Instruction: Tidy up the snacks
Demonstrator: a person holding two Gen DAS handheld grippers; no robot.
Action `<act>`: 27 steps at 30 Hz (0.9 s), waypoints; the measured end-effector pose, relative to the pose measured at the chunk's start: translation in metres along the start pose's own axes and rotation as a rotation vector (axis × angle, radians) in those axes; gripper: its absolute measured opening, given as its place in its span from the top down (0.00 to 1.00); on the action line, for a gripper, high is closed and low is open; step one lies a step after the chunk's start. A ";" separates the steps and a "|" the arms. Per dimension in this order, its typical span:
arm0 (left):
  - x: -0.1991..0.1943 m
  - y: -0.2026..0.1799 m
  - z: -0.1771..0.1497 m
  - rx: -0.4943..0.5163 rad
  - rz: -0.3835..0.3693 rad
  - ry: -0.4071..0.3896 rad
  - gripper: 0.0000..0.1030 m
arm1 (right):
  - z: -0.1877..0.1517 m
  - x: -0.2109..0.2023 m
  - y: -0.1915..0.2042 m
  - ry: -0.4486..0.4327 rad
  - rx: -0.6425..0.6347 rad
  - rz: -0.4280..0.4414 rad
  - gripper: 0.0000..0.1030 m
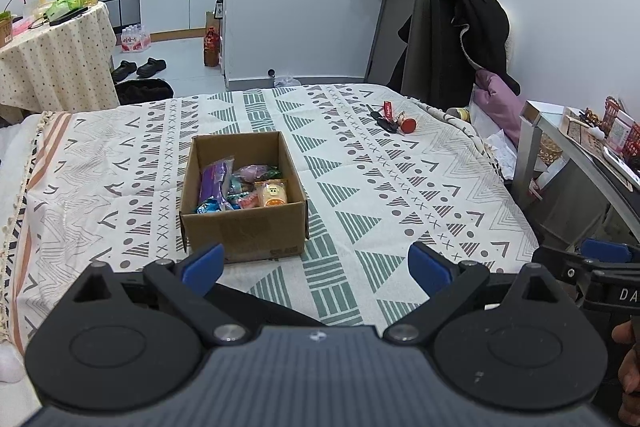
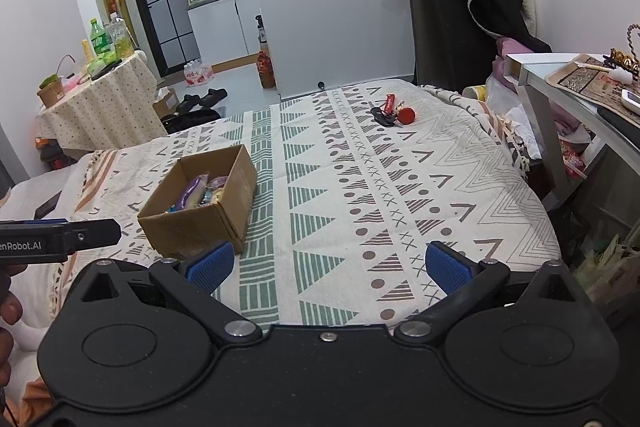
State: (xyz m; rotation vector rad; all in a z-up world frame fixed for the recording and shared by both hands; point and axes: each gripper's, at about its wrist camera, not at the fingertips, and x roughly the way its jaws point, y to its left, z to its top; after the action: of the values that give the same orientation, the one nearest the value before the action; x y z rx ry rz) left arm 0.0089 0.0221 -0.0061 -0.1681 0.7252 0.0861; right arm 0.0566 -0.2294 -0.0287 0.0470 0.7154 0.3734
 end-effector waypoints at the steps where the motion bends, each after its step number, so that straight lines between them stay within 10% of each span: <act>1: 0.000 -0.001 0.000 0.003 -0.001 -0.001 0.05 | 0.000 0.000 0.000 0.000 0.003 0.002 0.00; 27: -0.003 -0.003 0.000 0.015 -0.012 -0.013 0.05 | -0.001 -0.001 0.000 -0.003 0.010 -0.012 0.00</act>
State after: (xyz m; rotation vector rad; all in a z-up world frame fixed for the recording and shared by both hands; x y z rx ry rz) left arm 0.0077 0.0187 -0.0035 -0.1569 0.7119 0.0706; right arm 0.0556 -0.2297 -0.0290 0.0525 0.7146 0.3588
